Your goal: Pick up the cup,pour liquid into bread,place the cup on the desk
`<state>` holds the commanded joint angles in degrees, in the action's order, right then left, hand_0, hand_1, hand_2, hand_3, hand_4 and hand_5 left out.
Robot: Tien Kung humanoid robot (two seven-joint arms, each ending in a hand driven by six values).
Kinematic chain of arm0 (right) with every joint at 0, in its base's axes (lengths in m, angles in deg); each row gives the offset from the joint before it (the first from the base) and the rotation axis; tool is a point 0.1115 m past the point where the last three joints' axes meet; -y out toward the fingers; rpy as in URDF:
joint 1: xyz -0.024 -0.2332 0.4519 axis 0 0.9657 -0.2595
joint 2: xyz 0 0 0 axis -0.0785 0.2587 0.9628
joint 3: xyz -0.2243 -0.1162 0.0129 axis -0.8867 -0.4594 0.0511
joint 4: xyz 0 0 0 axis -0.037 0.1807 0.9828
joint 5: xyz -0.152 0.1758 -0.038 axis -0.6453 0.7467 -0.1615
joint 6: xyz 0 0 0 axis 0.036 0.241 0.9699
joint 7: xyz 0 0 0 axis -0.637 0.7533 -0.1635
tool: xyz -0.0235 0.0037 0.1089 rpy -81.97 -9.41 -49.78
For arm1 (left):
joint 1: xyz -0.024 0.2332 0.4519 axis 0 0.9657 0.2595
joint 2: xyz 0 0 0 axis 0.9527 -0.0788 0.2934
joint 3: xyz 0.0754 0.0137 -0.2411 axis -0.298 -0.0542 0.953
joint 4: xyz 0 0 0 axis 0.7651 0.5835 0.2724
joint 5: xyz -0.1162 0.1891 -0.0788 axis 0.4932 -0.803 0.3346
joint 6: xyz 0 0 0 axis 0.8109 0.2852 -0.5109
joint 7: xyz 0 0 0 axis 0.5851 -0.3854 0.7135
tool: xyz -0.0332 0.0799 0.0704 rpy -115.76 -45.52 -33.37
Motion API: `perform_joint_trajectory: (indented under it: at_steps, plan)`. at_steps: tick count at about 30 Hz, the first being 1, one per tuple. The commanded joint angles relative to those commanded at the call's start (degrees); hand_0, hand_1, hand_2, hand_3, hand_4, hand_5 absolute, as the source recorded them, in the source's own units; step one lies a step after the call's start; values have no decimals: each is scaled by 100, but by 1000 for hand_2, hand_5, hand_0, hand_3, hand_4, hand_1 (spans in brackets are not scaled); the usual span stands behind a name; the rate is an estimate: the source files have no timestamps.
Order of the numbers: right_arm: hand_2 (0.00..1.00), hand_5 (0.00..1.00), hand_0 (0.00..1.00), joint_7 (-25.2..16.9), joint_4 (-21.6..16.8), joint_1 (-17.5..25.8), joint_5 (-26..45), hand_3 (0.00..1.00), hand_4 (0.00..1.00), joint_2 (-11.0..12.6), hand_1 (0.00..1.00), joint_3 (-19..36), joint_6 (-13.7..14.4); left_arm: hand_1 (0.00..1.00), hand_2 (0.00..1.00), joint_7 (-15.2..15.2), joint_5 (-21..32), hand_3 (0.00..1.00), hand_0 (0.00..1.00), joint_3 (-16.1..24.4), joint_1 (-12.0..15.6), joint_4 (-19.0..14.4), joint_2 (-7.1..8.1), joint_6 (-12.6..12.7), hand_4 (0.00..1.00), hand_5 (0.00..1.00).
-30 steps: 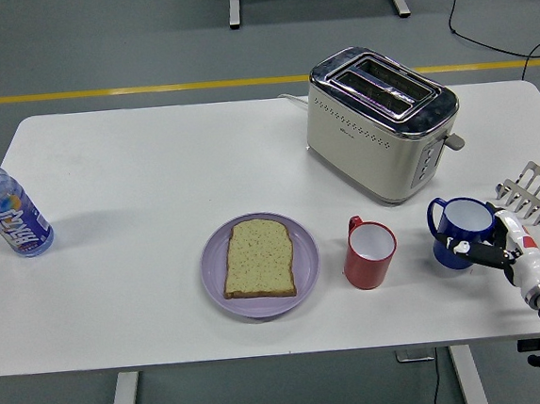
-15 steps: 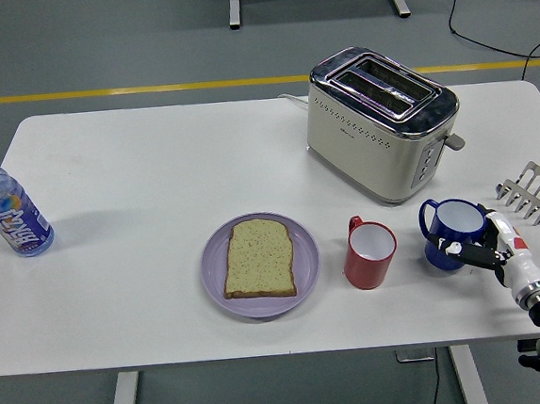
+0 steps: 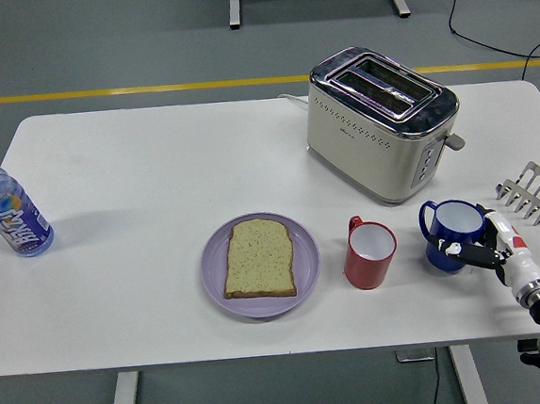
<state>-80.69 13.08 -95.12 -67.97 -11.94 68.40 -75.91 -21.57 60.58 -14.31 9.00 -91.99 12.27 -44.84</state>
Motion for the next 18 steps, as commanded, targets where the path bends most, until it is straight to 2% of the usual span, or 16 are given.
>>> perform_joint_trajectory:
  at_steps: [9, 18]
  plan:
    - [539, 2, 490, -120, 82, 1, 109, 514, 641, -27, 438, -49, 54, 756, 773, -4, 12, 611, 690, -14, -1, -2, 2, -7, 396, 998]
    - [539, 2, 492, -695, 241, 23, 530, 515, 642, -28, 438, -214, 203, 756, 773, -2, 16, 611, 690, -13, -4, -2, -1, -7, 396, 998]
